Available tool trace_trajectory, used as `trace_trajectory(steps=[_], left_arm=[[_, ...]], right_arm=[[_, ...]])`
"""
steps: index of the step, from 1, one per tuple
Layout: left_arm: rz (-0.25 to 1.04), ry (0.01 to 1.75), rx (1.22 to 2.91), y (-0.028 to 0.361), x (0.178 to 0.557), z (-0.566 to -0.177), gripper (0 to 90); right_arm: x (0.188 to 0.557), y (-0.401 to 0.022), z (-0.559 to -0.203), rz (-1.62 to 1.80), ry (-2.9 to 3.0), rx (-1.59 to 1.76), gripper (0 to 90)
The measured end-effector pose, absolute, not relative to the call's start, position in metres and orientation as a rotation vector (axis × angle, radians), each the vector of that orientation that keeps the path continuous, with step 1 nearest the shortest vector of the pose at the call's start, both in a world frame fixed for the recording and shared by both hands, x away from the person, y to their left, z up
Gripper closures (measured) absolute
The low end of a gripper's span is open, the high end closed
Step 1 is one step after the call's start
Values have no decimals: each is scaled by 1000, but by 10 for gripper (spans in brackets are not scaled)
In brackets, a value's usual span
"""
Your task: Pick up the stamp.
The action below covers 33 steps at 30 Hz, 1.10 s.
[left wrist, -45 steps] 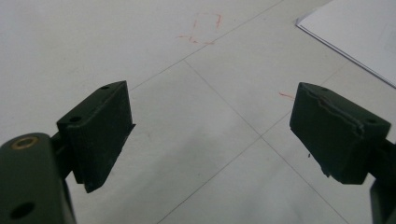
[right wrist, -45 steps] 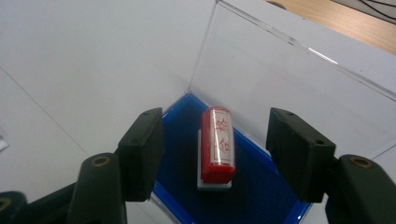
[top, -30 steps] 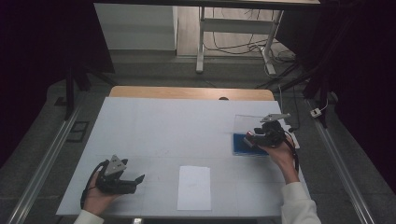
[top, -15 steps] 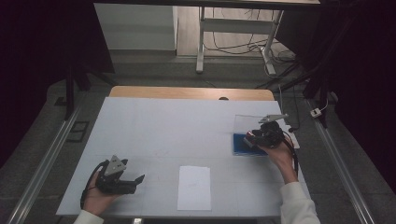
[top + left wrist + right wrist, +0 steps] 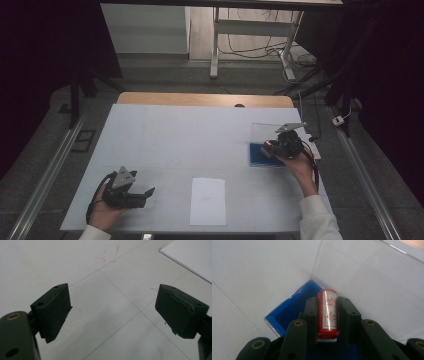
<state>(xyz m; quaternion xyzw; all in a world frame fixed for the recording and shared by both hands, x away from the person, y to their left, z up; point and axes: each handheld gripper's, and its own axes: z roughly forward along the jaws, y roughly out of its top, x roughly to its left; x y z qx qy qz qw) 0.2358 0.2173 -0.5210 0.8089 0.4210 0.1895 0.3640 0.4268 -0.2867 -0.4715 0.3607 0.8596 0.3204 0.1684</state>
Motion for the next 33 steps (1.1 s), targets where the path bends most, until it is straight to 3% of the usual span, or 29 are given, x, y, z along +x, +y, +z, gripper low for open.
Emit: trace_trajectory(steps=[33], left_arm=[[487,1084,2081,218,237,-521,137]], right_arm=[[404,-292,-434,1029,2348,940,700]])
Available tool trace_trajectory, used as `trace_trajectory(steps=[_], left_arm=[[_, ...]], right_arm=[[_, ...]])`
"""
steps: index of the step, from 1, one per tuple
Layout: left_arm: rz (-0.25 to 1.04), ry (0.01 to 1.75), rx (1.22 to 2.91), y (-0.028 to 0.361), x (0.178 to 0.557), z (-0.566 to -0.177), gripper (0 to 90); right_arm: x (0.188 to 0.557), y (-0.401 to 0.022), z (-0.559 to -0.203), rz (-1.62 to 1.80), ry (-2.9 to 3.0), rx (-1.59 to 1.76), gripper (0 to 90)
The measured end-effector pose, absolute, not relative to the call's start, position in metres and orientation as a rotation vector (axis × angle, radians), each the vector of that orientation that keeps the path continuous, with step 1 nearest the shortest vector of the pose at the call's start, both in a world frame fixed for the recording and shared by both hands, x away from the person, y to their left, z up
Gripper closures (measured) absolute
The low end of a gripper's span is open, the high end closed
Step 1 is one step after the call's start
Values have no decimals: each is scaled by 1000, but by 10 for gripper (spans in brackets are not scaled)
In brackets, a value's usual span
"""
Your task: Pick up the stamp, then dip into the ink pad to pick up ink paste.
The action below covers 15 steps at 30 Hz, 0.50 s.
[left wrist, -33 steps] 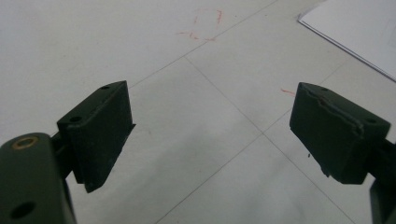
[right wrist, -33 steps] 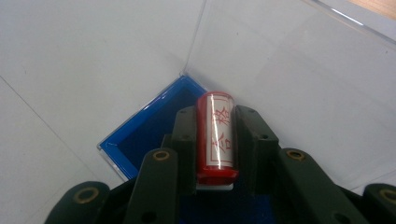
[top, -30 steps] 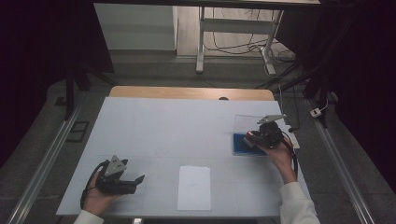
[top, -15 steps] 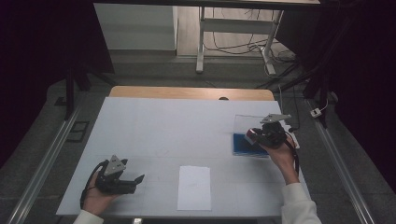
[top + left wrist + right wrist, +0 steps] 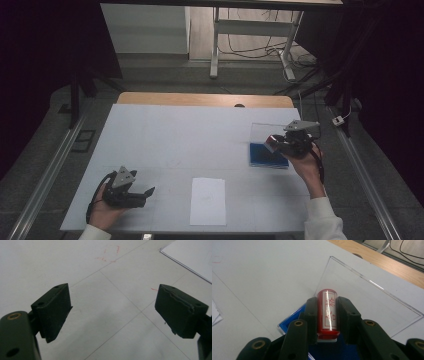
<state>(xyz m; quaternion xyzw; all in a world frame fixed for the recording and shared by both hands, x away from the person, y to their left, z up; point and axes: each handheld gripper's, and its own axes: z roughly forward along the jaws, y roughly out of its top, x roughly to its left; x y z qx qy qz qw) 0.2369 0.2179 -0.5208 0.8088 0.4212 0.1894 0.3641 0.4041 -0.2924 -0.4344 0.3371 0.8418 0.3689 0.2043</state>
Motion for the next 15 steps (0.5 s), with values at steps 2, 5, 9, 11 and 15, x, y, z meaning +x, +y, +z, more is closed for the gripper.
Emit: trace_trajectory(steps=[2,5,9,11,15], left_arm=[[487,1083,2082,218,237,-521,137],[490,1084,2083,218,237,-521,137],[492,1087,2081,218,237,-521,136],[493,1087,2079,218,236,-521,136],[491,1086,2082,218,237,-521,136]], right_arm=[[404,-293,-433,1033,2347,940,700],[402,-292,-430,1034,2350,931,700],[401,-290,-429,1027,2363,928,700],[402,-289,-430,1017,2371,928,700],[405,-288,-435,988,2394,941,700]])
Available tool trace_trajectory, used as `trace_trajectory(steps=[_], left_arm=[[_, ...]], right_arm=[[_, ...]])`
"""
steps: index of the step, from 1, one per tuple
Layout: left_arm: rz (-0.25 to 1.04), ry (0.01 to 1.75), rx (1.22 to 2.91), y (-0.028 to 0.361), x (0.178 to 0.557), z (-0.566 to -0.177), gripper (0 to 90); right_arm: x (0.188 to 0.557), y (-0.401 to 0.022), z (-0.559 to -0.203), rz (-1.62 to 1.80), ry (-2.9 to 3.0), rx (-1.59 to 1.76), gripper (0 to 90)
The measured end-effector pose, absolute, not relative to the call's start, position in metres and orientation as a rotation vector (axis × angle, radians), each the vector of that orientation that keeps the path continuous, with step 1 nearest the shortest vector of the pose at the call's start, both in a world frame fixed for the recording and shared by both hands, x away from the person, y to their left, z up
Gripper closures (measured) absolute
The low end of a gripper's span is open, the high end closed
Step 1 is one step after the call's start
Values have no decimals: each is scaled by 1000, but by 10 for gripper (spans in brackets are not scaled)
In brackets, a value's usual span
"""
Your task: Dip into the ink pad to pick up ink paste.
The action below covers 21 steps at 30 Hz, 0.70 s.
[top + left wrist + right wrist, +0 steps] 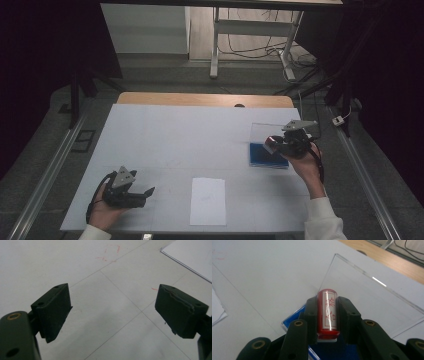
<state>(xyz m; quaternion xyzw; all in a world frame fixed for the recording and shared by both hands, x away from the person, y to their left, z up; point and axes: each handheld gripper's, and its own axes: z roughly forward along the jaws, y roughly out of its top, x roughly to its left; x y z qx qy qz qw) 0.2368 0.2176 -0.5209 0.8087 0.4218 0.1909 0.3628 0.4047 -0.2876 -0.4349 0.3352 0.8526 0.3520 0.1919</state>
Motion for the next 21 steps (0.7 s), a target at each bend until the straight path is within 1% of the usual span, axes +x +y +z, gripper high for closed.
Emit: trace_trajectory(steps=[21], left_arm=[[492,1084,2088,217,236,-522,138]], right_arm=[[415,-280,-457,846,2476,981,700]])
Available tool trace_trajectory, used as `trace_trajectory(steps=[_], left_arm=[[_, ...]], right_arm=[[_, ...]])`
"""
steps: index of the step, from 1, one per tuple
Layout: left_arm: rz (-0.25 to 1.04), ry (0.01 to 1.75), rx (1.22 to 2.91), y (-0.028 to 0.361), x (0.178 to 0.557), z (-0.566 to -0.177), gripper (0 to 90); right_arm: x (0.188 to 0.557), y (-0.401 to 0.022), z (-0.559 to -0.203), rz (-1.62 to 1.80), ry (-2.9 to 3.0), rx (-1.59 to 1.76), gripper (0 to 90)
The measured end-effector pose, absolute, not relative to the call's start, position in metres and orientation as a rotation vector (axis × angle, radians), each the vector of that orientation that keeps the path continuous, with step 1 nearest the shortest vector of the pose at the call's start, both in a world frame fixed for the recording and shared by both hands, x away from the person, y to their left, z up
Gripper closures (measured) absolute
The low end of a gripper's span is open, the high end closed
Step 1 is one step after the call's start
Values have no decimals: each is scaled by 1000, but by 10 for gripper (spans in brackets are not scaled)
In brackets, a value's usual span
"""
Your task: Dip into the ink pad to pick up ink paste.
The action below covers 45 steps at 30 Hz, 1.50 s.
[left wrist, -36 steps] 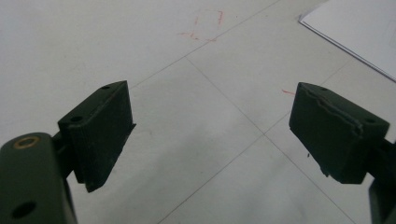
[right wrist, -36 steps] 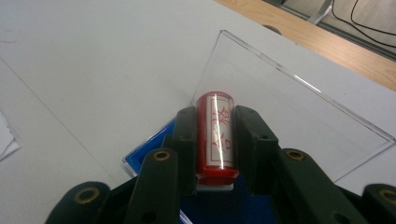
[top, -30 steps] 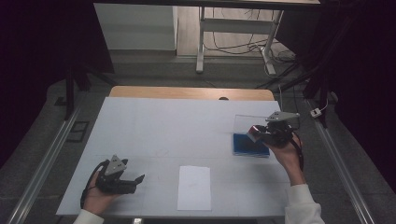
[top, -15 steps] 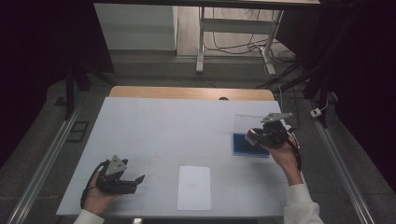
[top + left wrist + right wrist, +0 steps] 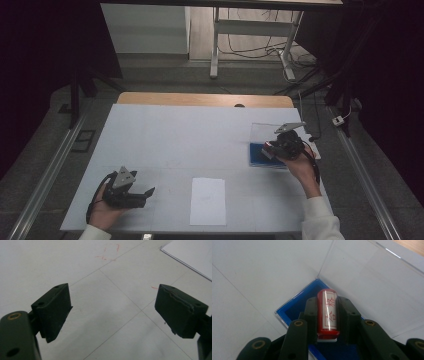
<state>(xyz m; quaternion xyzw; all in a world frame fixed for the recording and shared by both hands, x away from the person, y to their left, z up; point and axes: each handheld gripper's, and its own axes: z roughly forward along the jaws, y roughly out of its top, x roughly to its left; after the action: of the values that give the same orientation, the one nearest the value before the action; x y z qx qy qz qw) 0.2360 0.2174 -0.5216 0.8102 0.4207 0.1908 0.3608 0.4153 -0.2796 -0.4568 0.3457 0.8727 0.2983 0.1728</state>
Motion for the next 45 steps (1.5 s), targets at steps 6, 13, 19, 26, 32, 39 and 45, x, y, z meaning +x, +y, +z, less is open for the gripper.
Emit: trace_trajectory(steps=[6,13,19,26,32,39,45], left_arm=[[496,1082,2093,217,236,-522,139],[495,1079,2096,217,236,-522,140],[495,1079,2097,217,236,-522,141],[497,1079,2099,217,236,-522,142],[497,1080,2103,217,236,-522,142],[496,1078,2106,216,236,-522,142],[495,1083,2109,216,236,-523,143]], right_arm=[[417,-279,-461,830,2481,990,700],[419,-280,-465,807,2485,991,700],[419,-280,-465,798,2486,995,700],[419,-279,-465,780,2491,989,700],[419,-280,-465,775,2493,994,700],[419,-279,-466,768,2492,1001,701],[419,-279,-466,762,2494,1003,701]])
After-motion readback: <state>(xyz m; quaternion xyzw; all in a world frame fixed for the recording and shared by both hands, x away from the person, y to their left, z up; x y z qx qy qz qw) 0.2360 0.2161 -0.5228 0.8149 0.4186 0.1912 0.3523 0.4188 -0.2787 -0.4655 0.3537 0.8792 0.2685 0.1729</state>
